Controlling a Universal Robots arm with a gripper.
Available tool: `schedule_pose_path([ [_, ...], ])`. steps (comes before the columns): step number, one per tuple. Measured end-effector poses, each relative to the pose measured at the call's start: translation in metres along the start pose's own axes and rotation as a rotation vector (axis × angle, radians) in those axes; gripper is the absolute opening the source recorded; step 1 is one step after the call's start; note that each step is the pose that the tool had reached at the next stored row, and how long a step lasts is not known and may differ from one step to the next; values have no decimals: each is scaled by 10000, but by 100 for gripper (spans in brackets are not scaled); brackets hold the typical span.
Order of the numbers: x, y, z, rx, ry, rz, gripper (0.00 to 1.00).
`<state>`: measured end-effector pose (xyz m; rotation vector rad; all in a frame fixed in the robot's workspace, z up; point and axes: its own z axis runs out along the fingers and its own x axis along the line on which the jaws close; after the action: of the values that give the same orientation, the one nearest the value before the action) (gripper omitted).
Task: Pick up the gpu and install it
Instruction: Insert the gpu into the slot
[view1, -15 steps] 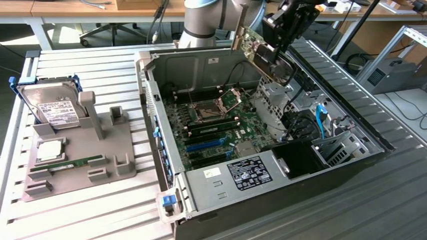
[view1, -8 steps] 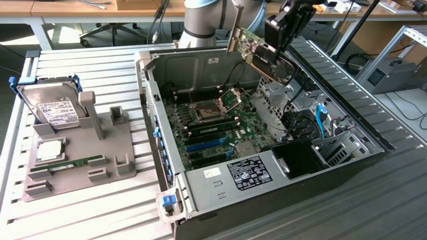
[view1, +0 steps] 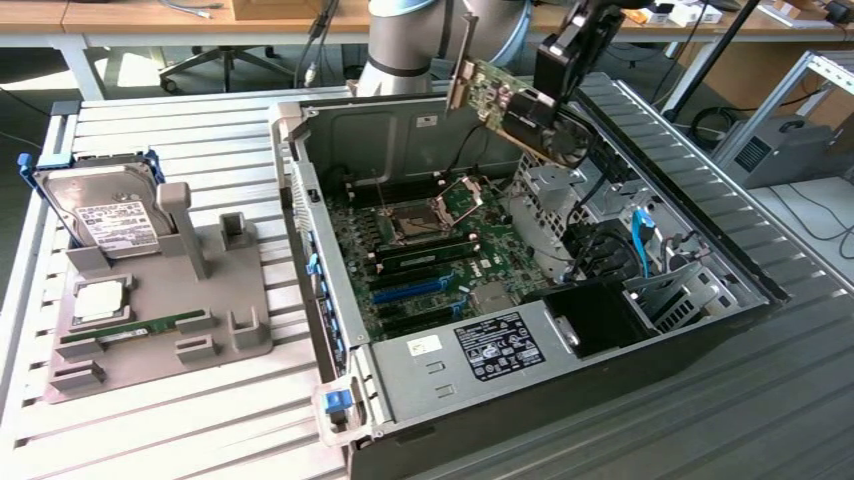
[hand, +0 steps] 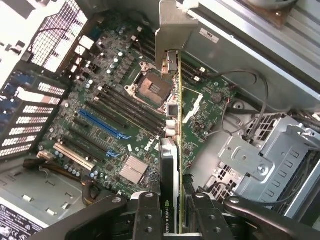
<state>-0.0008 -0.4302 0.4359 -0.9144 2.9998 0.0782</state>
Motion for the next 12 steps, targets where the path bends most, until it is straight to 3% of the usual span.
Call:
schedule_pose_path([
  [8,-1,2,1,1,87,-1457,27],
  [12,-2,4,2,-4,141,-2439,27],
])
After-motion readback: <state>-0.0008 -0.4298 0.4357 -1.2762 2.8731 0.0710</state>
